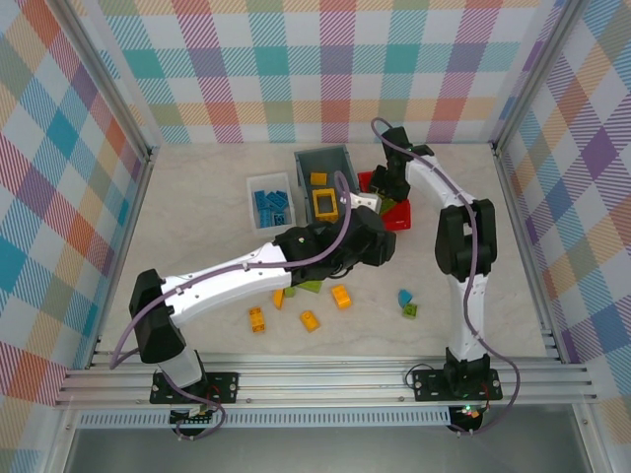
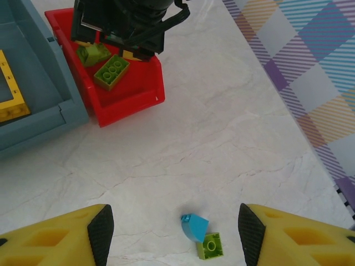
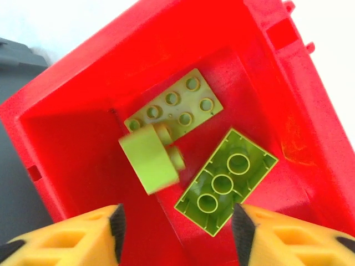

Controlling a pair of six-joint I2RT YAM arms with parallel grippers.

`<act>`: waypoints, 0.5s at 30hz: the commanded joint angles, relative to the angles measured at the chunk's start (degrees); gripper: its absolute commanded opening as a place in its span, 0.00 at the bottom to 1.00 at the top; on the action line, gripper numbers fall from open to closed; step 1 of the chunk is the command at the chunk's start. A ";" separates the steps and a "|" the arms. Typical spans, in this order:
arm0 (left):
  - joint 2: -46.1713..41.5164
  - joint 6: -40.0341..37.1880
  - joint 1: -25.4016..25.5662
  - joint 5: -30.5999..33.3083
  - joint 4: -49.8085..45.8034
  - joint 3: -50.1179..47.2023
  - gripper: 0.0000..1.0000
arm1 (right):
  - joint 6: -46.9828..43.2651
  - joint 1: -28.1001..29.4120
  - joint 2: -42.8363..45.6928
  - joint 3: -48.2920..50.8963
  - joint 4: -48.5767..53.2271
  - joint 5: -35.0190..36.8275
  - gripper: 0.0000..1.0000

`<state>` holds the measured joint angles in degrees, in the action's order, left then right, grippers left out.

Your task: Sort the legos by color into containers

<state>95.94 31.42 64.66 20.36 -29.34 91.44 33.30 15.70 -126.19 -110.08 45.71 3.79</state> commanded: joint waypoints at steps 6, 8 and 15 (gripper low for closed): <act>-4.65 -0.12 0.86 5.40 -4.15 -1.95 0.63 | -1.07 0.41 8.44 1.95 -0.17 -0.30 0.61; -6.76 0.66 0.85 6.88 -5.84 -3.48 0.63 | -1.98 1.05 12.46 3.02 -0.18 1.14 0.61; -14.29 5.68 0.65 12.36 -17.49 -8.24 0.65 | -6.75 5.98 27.89 10.31 -1.33 5.08 0.64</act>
<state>85.45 33.85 65.12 28.29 -39.13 84.82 29.95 19.14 -104.36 -102.65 45.01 7.01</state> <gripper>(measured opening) 0.643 0.632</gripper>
